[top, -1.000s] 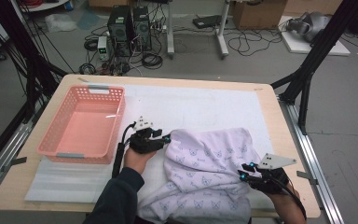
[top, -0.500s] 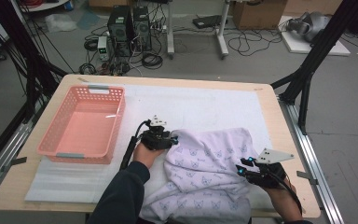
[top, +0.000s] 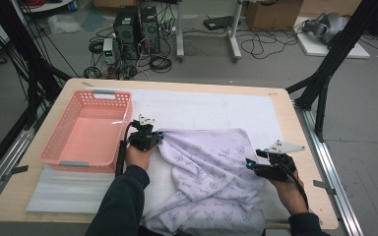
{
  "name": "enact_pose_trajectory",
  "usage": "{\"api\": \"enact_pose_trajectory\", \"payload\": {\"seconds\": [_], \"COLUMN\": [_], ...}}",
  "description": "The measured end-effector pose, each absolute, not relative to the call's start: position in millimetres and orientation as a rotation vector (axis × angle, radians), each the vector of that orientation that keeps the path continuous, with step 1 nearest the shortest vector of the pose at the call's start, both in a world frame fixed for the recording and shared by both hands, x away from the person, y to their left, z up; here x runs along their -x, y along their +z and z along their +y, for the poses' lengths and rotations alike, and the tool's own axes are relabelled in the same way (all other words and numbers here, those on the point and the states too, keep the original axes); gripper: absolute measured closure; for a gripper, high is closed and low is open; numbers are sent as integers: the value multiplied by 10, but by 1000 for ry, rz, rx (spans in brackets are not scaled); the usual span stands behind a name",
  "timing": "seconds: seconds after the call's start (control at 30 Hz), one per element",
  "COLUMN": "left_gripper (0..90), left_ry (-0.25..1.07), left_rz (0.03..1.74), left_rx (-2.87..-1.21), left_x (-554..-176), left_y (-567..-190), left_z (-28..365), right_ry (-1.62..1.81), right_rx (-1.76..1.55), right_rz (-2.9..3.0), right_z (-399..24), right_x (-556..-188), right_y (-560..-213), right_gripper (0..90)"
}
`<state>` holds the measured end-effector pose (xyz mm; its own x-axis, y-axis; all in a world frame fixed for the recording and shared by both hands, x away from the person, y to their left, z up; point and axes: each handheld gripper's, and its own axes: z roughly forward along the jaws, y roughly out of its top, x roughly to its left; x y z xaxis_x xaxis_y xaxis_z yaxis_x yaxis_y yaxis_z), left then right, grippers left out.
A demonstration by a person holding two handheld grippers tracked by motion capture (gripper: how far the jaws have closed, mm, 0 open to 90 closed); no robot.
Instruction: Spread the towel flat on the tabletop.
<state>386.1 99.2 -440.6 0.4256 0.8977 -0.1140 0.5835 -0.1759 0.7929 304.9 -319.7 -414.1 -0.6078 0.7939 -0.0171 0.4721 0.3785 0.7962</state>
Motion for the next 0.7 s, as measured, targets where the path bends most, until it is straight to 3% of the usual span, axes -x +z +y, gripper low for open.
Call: {"api": "enact_pose_trajectory", "payload": {"seconds": [0.2, 0.37, 0.43, 0.5, 0.53, 0.7], "left_gripper": [850, 849, 848, 849, 850, 843], "left_ry": [472, 486, 484, 483, 485, 471], "left_rz": [1270, 1277, 1294, 1304, 1314, 1274], "left_rx": [-1861, -1827, -1780, -1751, -1752, -1723], "left_x": [-3868, -3864, -3875, -3887, -3891, -3879], "left_y": [-4412, -4393, -4389, -4394, -4404, -4416], "left_z": [1005, 976, 963, 944, 925, 821], "right_ry": [1031, 927, 952, 999, 973, 776], "right_rx": [-1204, -1285, -1271, -1264, -1237, -1178], "right_rz": [2200, 2256, 2266, 2281, 2289, 2171], "right_z": [-3141, -3054, -3048, -3082, -3081, -3117], "right_x": [-3587, -3993, -4071, -4118, -4135, -4239], "right_y": [-4131, -4360, -4439, -4443, -4428, -4321], "right_gripper": [413, 440, 535, 806, 862, 878]}}
